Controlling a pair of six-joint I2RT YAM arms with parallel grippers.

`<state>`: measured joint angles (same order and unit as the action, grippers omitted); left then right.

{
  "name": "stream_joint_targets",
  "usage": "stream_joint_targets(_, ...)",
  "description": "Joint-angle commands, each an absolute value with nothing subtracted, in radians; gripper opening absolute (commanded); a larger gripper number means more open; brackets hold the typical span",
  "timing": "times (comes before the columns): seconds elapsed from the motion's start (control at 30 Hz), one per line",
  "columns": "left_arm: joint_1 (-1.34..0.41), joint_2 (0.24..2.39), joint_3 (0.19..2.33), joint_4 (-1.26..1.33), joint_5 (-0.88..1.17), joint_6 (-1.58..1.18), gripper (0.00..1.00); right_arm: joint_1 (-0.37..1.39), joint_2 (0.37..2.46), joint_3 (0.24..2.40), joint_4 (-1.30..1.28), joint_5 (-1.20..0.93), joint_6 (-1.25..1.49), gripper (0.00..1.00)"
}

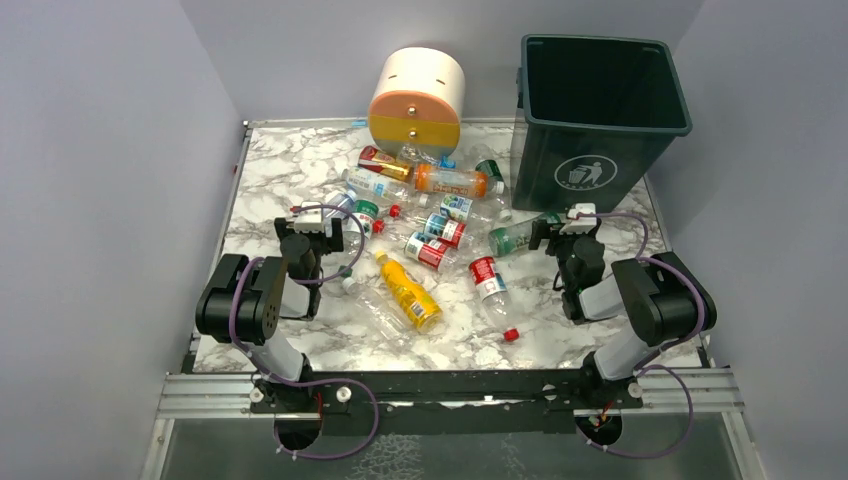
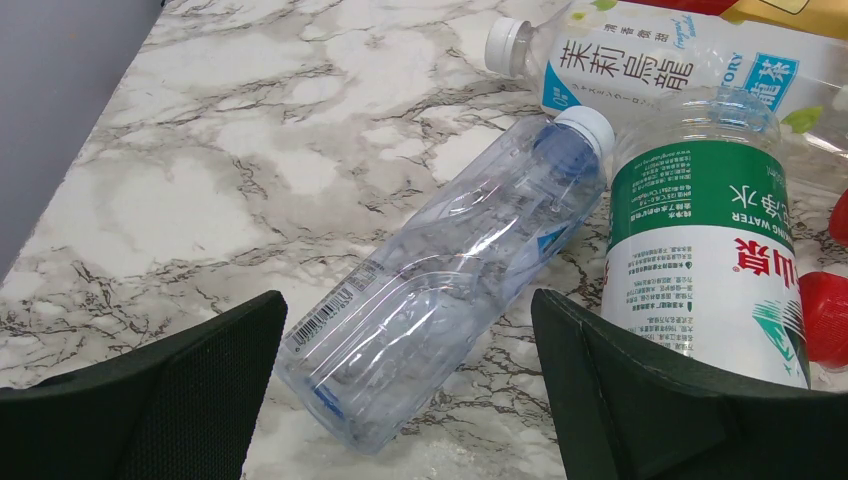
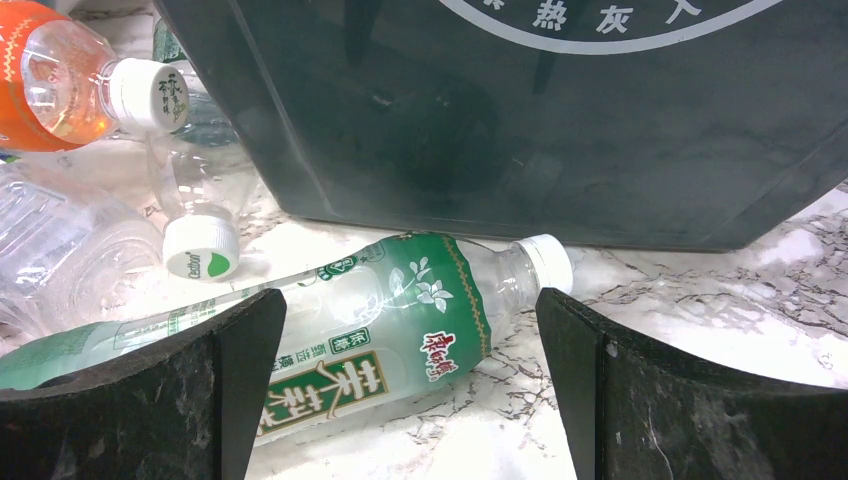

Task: Put the plastic bottles in the bin
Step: Pick up the plastic bottle at the center of the board.

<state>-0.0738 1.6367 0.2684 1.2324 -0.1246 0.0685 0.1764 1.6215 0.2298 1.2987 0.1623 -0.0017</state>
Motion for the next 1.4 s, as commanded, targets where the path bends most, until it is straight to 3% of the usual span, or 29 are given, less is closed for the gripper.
stream_joint_targets(0.0, -0.072, 1.641, 0.276, 1.252, -0.127, 0.067, 0.99, 0.172, 1.628, 0.235, 1.319, 0.158, -0.015, 0.99)
stream_joint_targets(0.9, -0.074, 1.632, 0.275, 1.25, -0.128, 0.065, 0.99, 0.172, 1.625, 0.222, 1.341, 0.155, -0.023, 0.99)
stream_joint_targets(1.0, -0.09, 1.567, 0.353, 1.051, -0.086, 0.095, 0.99, 0.173, 1.617, 0.19, 1.401, 0.118, -0.043, 0.99)
stream_joint_targets(1.37, -0.224, 1.377, 0.391, 0.882, -0.177, 0.119, 0.99, 0.173, 1.289, 0.224, 1.087, 0.082, -0.05, 0.99)
